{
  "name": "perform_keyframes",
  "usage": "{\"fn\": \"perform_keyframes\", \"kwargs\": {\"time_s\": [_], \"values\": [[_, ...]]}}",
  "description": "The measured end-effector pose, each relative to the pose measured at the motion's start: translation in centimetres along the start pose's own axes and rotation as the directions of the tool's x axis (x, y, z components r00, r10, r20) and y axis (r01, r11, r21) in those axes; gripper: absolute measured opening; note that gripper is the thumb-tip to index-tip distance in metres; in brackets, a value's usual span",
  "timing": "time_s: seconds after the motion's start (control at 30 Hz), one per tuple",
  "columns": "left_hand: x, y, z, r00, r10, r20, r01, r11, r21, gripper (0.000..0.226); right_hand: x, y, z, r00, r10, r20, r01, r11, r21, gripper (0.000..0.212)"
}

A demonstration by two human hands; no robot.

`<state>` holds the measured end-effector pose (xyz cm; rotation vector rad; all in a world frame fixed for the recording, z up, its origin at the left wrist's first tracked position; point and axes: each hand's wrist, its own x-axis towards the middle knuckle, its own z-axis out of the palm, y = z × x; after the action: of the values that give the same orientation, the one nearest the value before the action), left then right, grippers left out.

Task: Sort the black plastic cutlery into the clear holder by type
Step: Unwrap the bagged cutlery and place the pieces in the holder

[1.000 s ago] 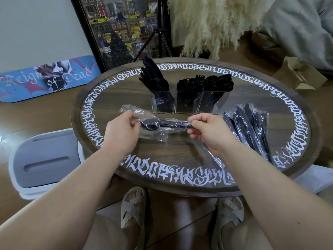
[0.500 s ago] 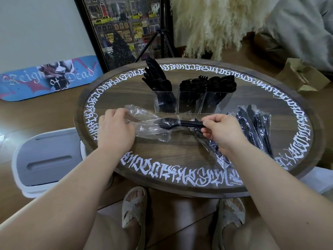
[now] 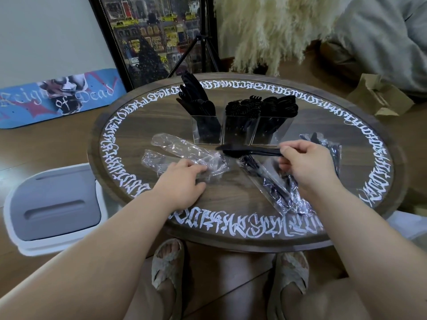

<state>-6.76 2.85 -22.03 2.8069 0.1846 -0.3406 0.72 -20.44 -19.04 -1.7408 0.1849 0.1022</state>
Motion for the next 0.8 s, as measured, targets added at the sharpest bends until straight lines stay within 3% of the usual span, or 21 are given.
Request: {"fn": "perform_keyframes", "kwargs": {"time_s": [0.13,0.2,0.27,0.4,0.57,0.7,0.8], "values": [[0.5,0.6,-0.1,0.999,-0.031,-0.019,0.032,0.999,0.022,0.045,0.2,0.4,-1.0,0.999,0.039,-0.019,-0.036,0.991,0.125,0.016],[0.7,1.6,-0.4,0.99,-0.001,-0.143,-0.005,0.999,-0.041,0.04,0.0,0.4,-1.1,0.998,0.062,0.028,-0.067,0.98,0.188,0.013],[0.8,2.8,-0.7,0.958,0.001,-0.288,-0.071,0.97,-0.232,0.038,-0.5,0.2,-0.7,0.991,0.07,0.114,-0.092,0.974,0.208,0.013],[0.9,4.9,-1.6,0.926,-0.178,-0.333,-0.079,0.771,-0.632,0.026,-1.0,-0.2,-0.2,0.933,0.12,0.338,-0.163,0.981,0.104,0.015],[1.5,5.8,-1.7,0.931,-0.286,-0.226,-0.066,0.479,-0.875,0.015,-1.7,-0.4,-0.1,0.84,0.131,0.527,-0.074,0.989,-0.128,0.017],[1.9,6.1,-1.5,0.938,-0.264,-0.226,-0.047,0.549,-0.835,0.017,-1.8,-0.1,0.0,0.833,0.081,0.547,0.101,0.951,-0.294,0.016],[1.8,6.8,-1.7,0.95,-0.195,-0.245,-0.078,0.609,-0.789,0.012,-1.6,-0.3,0.6,0.877,-0.082,0.474,0.263,0.907,-0.329,0.012]]}}
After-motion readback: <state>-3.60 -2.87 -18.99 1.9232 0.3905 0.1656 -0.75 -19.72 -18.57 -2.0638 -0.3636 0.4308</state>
